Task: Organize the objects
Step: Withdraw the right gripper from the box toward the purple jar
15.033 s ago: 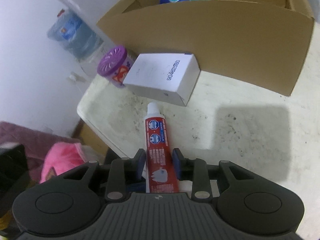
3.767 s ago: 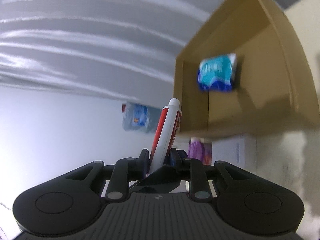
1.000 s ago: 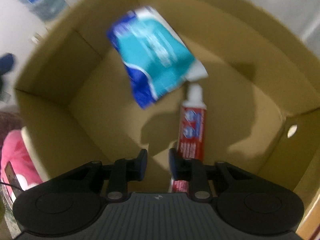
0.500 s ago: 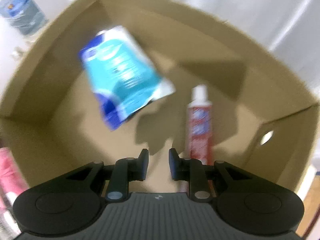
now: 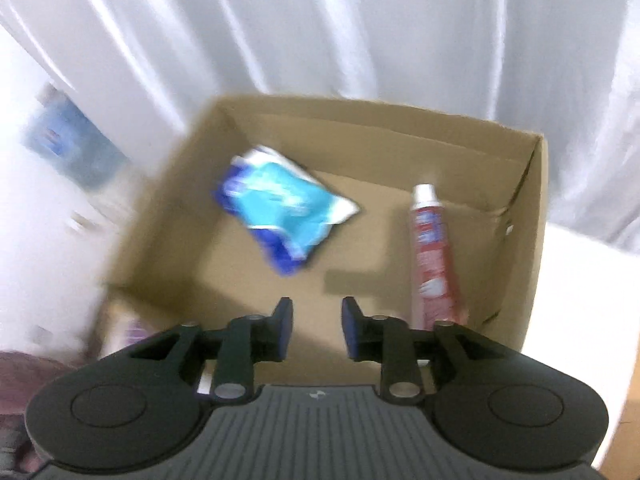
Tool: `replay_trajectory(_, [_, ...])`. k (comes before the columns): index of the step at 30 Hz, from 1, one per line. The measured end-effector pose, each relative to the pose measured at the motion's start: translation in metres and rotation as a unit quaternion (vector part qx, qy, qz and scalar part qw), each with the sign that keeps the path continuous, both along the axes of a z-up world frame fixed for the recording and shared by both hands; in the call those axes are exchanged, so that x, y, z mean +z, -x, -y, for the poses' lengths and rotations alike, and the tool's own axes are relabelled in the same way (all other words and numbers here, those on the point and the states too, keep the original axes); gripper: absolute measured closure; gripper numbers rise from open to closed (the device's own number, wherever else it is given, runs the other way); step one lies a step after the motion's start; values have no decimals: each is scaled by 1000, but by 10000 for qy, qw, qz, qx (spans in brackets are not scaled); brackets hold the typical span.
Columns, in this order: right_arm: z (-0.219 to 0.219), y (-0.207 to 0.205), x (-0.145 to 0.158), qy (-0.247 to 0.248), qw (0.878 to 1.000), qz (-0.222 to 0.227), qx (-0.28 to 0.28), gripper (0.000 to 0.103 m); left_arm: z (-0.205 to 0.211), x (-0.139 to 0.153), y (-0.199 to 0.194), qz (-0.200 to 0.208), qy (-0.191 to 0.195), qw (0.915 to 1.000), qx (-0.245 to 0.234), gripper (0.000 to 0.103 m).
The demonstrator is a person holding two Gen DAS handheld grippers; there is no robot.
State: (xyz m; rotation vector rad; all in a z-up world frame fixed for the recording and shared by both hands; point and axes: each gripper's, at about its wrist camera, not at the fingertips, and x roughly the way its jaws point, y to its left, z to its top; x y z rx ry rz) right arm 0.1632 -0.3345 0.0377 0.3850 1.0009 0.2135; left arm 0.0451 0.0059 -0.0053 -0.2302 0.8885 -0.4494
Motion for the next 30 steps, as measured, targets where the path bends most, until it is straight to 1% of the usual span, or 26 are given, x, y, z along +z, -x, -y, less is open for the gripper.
replay_trajectory(1, [-6, 6, 10, -111, 9998, 155, -13, 64, -2, -2, 4, -14, -24, 10000, 20, 23])
replay_trajectory(2, [-7, 22, 15, -213, 9991, 370, -58, 59, -3, -3, 7, -24, -49, 10000, 33, 22])
replay_trajectory(3, [-9, 35, 20, -291, 9979, 569, -101, 50, -4, -5, 10, -34, -82, 9999, 48, 22])
replay_trajectory(4, [-9, 47, 22, -358, 9965, 741, -143, 46, -4, -6, 12, -47, -120, 9999, 62, 21])
replay_trajectory(5, [-18, 47, 20, -402, 9950, 890, -197, 45, -5, -7, 16, -49, -154, 9998, 72, 21])
replay_trajectory(6, [-19, 61, 20, -426, 9933, 1042, -264, 43, -4, -8, 17, -49, -195, 9998, 82, 21])
replay_trajectory(7, [-21, 66, 23, -420, 9923, 1121, -325, 40, -3, -10, 19, -50, -243, 9996, 98, 21])
replay_trajectory(8, [-24, 71, 18, -405, 9914, 1178, -399, 39, -2, -12, 21, -51, -287, 9995, 118, 21])
replay_trajectory(9, [-25, 79, 15, -383, 9905, 1224, -492, 37, -1, -12, 23, -52, -322, 9994, 142, 21])
replay_trajectory(11, [-27, 85, 6, -344, 9904, 1207, -583, 36, -1, -14, 28, -54, -364, 9992, 182, 21])
replay_trajectory(13, [-33, 89, -1, -193, 9919, 1118, -571, 36, 0, -14, 31, -22, -421, 9989, 212, 21])
replay_trajectory(15, [-42, 89, -3, 40, 9925, 1133, -457, 35, 2, -13, 33, 27, -491, 9985, 245, 21])
replay_trajectory(17, [-48, 94, 0, 154, 9920, 1195, -386, 30, 4, -14, 34, 73, -561, 9980, 287, 20])
replay_trajectory(19, [-53, 98, 5, 169, 9905, 1325, -315, 22, 3, -13, 36, 91, -604, 9976, 338, 20])
replay_trajectory(22, [-62, 102, 9, 240, 9888, 1464, -183, 20, 2, -14, 37, 99, -644, 9972, 366, 20])
replay_trajectory(24, [-66, 104, 10, 264, 9883, 1496, -116, 20, 1, -15, 37, 135, -746, 9963, 395, 20])
replay_trajectory(27, [-71, 104, 9, 224, 9891, 1456, -59, 20, 1, -16, 38, 189, -864, 9952, 429, 20])
replay_trajectory(30, [-74, 105, 8, 211, 9898, 1412, -3, 20, 0, -18, 38, 188, -894, 9948, 453, 20])
